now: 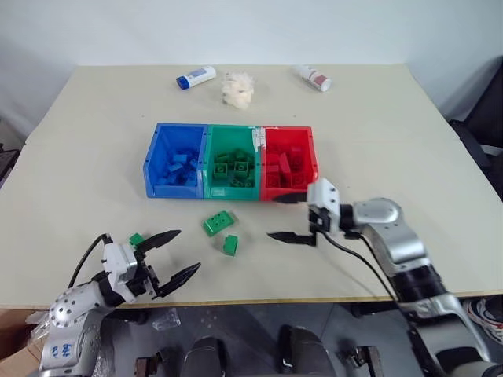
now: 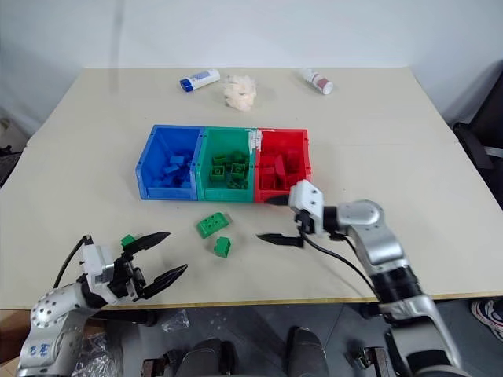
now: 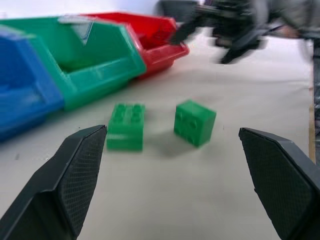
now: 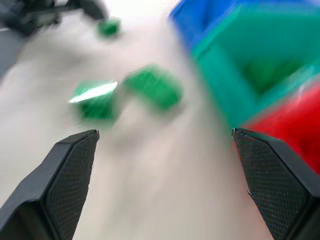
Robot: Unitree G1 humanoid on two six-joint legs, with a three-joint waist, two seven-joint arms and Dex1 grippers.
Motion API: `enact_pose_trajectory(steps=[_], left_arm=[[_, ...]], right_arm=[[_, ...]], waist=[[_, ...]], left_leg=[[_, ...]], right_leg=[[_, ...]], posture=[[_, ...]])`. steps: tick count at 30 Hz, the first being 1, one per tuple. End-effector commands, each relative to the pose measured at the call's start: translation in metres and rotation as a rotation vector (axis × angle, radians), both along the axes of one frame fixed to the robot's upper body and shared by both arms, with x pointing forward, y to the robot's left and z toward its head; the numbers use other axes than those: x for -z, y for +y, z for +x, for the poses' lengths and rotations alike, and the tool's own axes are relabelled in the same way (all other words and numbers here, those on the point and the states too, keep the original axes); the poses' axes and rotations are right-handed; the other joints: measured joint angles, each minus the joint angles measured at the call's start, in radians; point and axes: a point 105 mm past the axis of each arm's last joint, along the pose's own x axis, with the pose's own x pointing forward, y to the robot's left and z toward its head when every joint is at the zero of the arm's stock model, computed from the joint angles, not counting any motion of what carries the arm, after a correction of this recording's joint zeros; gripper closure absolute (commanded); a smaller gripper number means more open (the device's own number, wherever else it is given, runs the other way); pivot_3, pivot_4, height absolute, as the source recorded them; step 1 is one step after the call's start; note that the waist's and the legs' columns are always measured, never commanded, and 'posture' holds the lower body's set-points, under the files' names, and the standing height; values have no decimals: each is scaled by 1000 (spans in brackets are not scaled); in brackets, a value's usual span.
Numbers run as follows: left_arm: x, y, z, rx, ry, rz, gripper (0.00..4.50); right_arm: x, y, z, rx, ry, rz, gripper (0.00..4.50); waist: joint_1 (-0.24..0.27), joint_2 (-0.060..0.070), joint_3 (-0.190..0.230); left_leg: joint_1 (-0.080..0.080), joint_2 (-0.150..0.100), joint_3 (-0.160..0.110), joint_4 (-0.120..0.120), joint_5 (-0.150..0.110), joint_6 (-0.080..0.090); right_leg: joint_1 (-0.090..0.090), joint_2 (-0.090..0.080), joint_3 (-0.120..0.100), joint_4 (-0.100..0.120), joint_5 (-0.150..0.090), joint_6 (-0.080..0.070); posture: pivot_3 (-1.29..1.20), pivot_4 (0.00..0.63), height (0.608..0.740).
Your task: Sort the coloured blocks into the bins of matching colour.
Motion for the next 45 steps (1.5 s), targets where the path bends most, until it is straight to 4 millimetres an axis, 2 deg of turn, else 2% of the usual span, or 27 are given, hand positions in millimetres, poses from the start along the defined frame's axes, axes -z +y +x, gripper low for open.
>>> enact_pose_trajectory(steps=[1, 4, 7, 11, 17, 21, 28, 32, 35, 42, 43, 45], left_arm=[[-9, 5, -16, -49, -44, 33, 0], [-5, 17, -33, -165, -26, 47, 0], [1, 22, -47, -204, 10, 71, 0], [4, 11, -50, -193, 25, 82, 0], [2, -23, -28, -137, -11, 88, 0], [4, -56, -4, -36, -33, 83, 0], [19, -77, 40, 7, -44, 166, 0], [23, -83, 51, 32, -42, 174, 0], [22, -93, 55, 96, -57, 170, 534], [19, -101, 62, 166, -64, 188, 2639], [18, -101, 62, 174, -64, 188, 2857], [14, -101, 62, 182, -57, 169, 2861]], right_arm=[[-10, -14, -9, -23, 9, 14, 50], [-4, -29, -16, -34, 58, 2, 50], [-3, -32, -17, -36, 76, -2, 50], [-5, -30, -14, -29, 72, 6, 50], [-2, -30, -14, -30, 78, 18, 50], [5, -39, -15, -1, 80, 25, 50], [11, -46, -23, 78, 58, 53, 50], [10, -44, -29, 104, 49, 63, 50], [9, -43, -32, 127, 44, 69, 0], [5, -41, -34, 161, 30, 74, 0], [4, -41, -33, 165, 29, 73, 0], [3, -41, -33, 176, 23, 74, 0]], waist=[[-2, 0, 0], [0, 0, 0], [3, 0, 0], [7, 0, 0], [9, 0, 0], [15, 0, 0], [22, 1, 0], [23, 1, 0], [32, 1, 0], [33, 1, 0], [32, 1, 0], [32, 1, 0]], left_leg=[[1, 0, 1, 0, 0, 0], [2, 1, 1, 0, -1, 1], [2, 1, 0, 1, -3, 5], [1, 1, 0, 1, -3, 5], [1, 1, 0, 2, -3, 5], [1, 1, 0, 2, -1, 1], [2, 1, 0, 2, 0, -1], [2, 1, 1, 2, 0, 0], [2, 1, 0, 2, 0, -1], [2, 0, -1, 2, 1, -1], [2, 0, -1, 2, 1, -1], [2, 0, -1, 2, 0, -1]], right_leg=[[0, 0, 0, -1, 0, 0], [0, 0, 0, -3, 0, -1], [0, 0, 0, -2, 0, -1], [0, 0, 0, -3, 0, -1], [1, 0, 0, -3, 0, -2], [1, 0, -1, -2, 0, -1], [2, 1, -1, -2, 0, -1], [2, 1, -1, -1, 1, -1], [2, 1, -1, -2, 1, -1], [3, 1, -1, -2, 1, -1], [3, 1, -1, -2, 1, -1], [3, 1, -1, -1, 1, -1]], posture=[[0, 150, 740], [0, 150, 740], [0, 150, 740], [0, 150, 740], [0, 150, 740], [0, 150, 740], [0, 150, 740], [0, 150, 740], [0, 150, 740], [0, 150, 740], [0, 150, 740], [0, 150, 740]])
